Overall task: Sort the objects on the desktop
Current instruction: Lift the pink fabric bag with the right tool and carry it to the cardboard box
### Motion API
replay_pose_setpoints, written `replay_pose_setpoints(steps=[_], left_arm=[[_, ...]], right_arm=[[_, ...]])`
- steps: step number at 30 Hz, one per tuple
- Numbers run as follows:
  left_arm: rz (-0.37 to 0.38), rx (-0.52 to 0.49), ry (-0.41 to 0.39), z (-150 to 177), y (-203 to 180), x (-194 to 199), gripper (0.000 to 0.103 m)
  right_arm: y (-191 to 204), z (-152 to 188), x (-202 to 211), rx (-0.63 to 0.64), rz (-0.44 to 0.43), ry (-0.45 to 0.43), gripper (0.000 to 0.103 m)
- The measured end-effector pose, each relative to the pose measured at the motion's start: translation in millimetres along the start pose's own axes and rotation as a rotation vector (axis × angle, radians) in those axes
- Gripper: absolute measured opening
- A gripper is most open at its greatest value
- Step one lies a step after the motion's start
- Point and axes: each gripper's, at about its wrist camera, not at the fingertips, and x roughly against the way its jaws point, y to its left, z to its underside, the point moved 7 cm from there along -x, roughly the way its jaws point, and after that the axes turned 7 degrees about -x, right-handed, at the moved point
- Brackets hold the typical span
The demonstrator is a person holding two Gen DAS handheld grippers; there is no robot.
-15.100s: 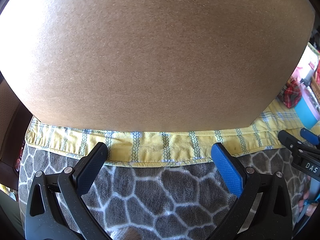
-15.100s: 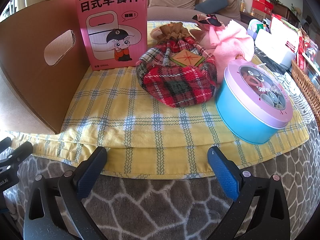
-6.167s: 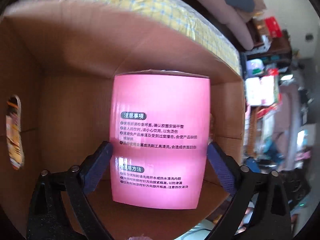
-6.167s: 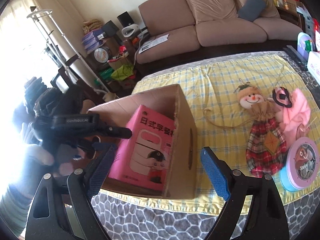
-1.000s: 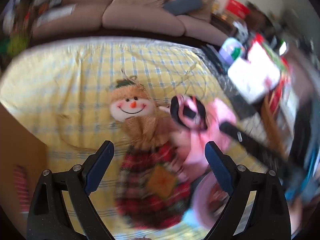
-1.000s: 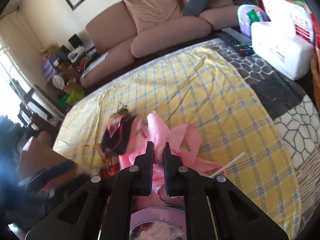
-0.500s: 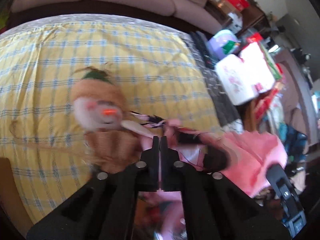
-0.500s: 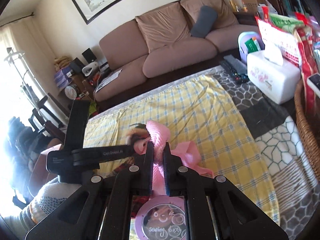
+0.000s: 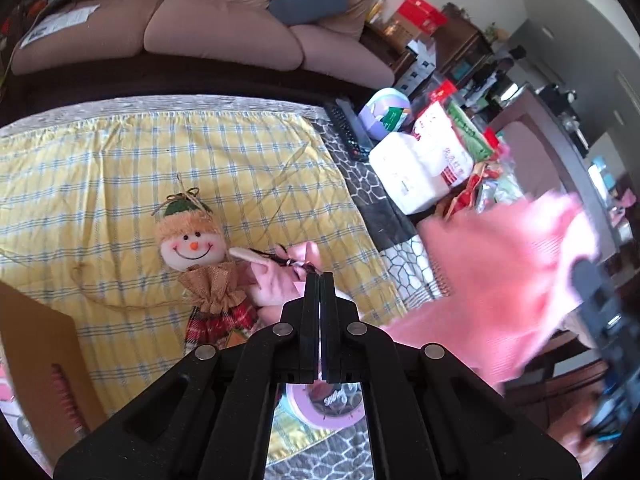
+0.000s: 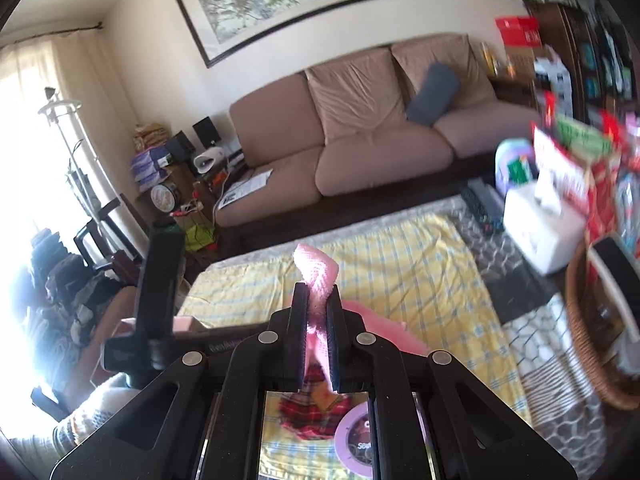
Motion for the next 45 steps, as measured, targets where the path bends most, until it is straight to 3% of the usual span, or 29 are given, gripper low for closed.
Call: replay_pose_setpoints(steps=[5,13,17,21,26,31,37,45], left_arm=[[0.0,0.002,0.01,10,3,6,0.0],[0.005,-0.015,-0.036,-3,0,37,0.0],[0.018,-0.057,-0.114,-31,-12,88,0.0],[0.023,-0.117,-0.208,-61,-32,166,0.0],[-0.006,-0.138,-0.34,-88,-32,273,0.0],[-0.082,-0.139,-0.453,-101,-11,384,0.0],[-0.179,-0.114,-0.481,-82,39,461,0.0],[-0.242,-0.047,-0.546,-54,108,545,0.0]], right_arm=[[3,-5,25,0.011,0.026,-0.014,0.008],[-10,9,39,0.014,0.063,0.001,0.008],[-10,17,39,0.008,0.067,0.018,0.008],[4,15,45,-0.003,0.042,0.014,0.008],[57,-2,63,0.051,0.011,-0.013,0.008],[138,-29,86,0.105,-0.065,-0.048,0.008],[232,-45,87,0.15,-0.169,-0.051,0.008],[344,-20,37,0.21,-0.277,0.029,0.008]])
